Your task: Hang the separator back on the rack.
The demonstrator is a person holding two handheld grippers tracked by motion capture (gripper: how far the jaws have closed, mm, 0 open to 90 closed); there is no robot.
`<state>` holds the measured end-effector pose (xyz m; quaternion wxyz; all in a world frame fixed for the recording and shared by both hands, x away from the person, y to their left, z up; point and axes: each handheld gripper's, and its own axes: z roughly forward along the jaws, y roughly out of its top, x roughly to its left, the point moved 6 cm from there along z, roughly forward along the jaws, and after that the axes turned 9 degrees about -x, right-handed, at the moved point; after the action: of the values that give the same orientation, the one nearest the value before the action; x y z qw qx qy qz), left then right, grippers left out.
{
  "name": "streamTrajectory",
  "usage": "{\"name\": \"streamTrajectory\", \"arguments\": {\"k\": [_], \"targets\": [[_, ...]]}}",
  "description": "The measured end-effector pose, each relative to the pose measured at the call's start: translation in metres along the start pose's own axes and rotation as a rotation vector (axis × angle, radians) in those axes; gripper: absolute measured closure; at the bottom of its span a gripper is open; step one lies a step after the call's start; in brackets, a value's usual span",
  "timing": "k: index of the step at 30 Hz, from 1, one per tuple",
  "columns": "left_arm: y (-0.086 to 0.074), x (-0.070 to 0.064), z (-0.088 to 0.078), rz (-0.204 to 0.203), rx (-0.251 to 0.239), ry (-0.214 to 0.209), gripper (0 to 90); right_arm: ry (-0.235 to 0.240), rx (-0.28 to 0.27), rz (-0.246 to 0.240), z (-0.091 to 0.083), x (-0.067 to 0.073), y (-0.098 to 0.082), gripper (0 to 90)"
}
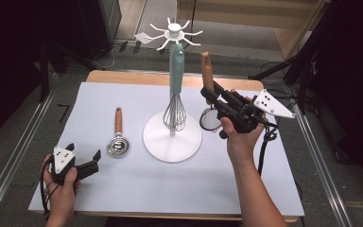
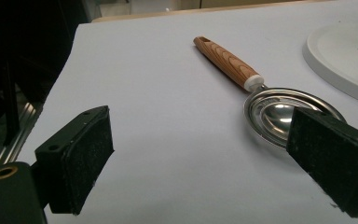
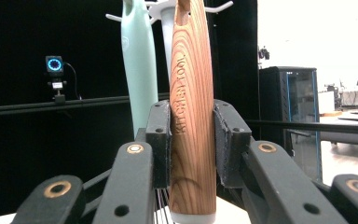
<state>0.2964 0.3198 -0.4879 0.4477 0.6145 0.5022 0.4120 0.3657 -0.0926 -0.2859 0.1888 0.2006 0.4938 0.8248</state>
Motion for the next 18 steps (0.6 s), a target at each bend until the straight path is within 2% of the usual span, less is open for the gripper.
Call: {"name": "streamTrajectory", "arguments": {"k": [18], "targets": [[0.0,0.0,0.0,-0.002,0.001,-0.001,7.7,0.031,-0.026,-0.014,0.009,0.006,0.016,72.0]]}}
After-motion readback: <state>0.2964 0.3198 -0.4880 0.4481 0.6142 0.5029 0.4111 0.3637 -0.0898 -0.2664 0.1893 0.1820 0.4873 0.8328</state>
